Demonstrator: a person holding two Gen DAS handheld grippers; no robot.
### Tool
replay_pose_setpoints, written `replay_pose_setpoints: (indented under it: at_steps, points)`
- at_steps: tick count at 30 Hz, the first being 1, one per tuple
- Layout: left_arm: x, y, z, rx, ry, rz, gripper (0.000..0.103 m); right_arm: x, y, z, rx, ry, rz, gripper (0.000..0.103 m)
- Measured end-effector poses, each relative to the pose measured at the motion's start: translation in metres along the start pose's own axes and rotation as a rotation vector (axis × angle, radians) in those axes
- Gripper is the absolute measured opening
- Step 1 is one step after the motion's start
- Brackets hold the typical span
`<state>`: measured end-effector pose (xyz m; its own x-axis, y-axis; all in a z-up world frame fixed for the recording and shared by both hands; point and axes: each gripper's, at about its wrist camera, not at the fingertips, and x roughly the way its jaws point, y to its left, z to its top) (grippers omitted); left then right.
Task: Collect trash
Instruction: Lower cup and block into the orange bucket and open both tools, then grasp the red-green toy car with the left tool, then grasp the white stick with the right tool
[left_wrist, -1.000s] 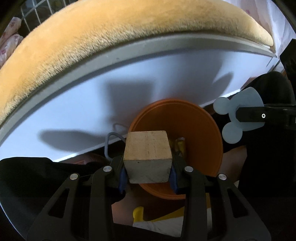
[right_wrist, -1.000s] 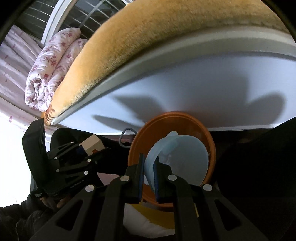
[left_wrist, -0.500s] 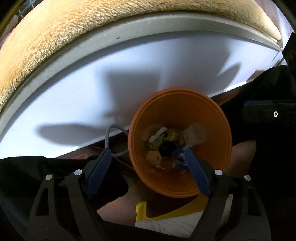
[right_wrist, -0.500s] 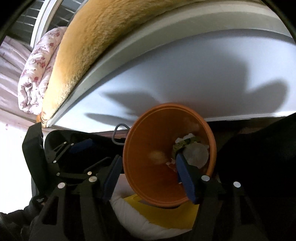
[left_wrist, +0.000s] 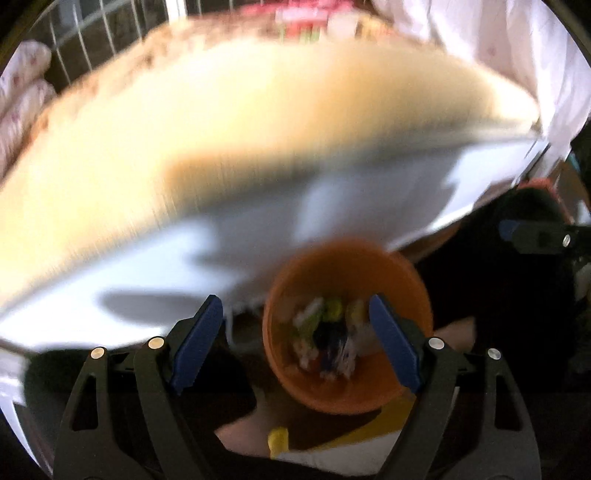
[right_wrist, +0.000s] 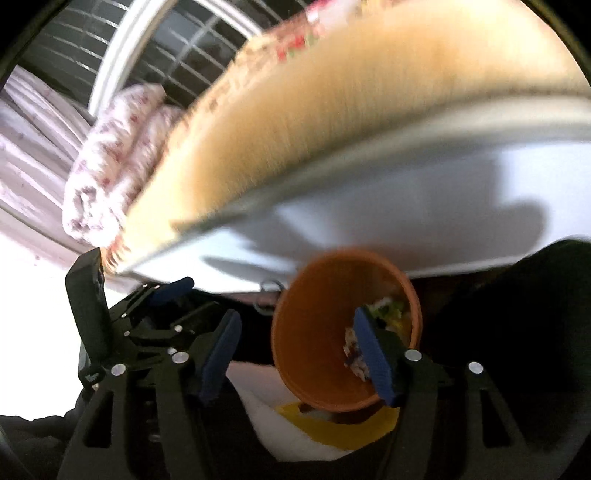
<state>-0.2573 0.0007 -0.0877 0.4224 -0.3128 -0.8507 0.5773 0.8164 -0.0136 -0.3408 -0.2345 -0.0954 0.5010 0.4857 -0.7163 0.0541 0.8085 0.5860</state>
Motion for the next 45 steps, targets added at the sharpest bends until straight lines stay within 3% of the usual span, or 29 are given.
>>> replay_pose_setpoints:
  at_steps: [4, 8, 14, 19, 21, 23, 24, 28, 32, 37, 42, 45]
  points:
    - [-0.020, -0.006, 0.060, 0.048, -0.124, 0.018, 0.088, -0.033, 0.001, 0.021, -0.002, -0.124, 0.007, 0.068]
    - [-0.008, -0.018, 0.131, 0.128, -0.176, 0.042, 0.091, -0.051, 0.001, 0.036, -0.017, -0.197, 0.007, 0.068]
    - [0.060, -0.023, 0.249, 0.187, -0.142, 0.078, 0.091, -0.062, -0.006, 0.052, -0.039, -0.237, -0.030, 0.070]
    - [0.117, -0.012, 0.297, 0.160, -0.064, 0.080, 0.091, -0.071, -0.025, 0.060, 0.015, -0.263, -0.040, 0.070]
    - [0.146, -0.010, 0.306, 0.159, -0.014, 0.105, 0.091, -0.075, -0.032, 0.062, 0.038, -0.274, -0.045, 0.070]
    - [0.164, -0.008, 0.308, 0.147, 0.027, 0.082, 0.090, -0.078, -0.036, 0.064, 0.050, -0.280, -0.059, 0.070]
    - [0.163, -0.006, 0.309, 0.134, 0.012, 0.057, 0.075, -0.078, -0.037, 0.066, 0.051, -0.281, -0.064, 0.070]
    - [0.151, -0.008, 0.301, 0.142, -0.012, -0.003, 0.037, -0.074, -0.033, 0.076, 0.038, -0.278, -0.078, 0.070]
    - [0.124, -0.006, 0.280, 0.132, -0.064, 0.045, 0.036, -0.070, -0.016, 0.089, -0.009, -0.276, -0.087, 0.070]
    - [0.068, 0.038, 0.247, 0.024, -0.140, 0.108, 0.036, -0.069, 0.006, 0.108, -0.071, -0.271, -0.094, 0.070]
    - [0.030, 0.088, 0.216, -0.061, -0.171, 0.284, 0.036, -0.059, 0.021, 0.141, -0.121, -0.255, -0.114, 0.072]
    - [0.041, 0.119, 0.206, -0.114, -0.133, 0.348, 0.036, -0.049, 0.034, 0.182, -0.168, -0.265, -0.159, 0.072]
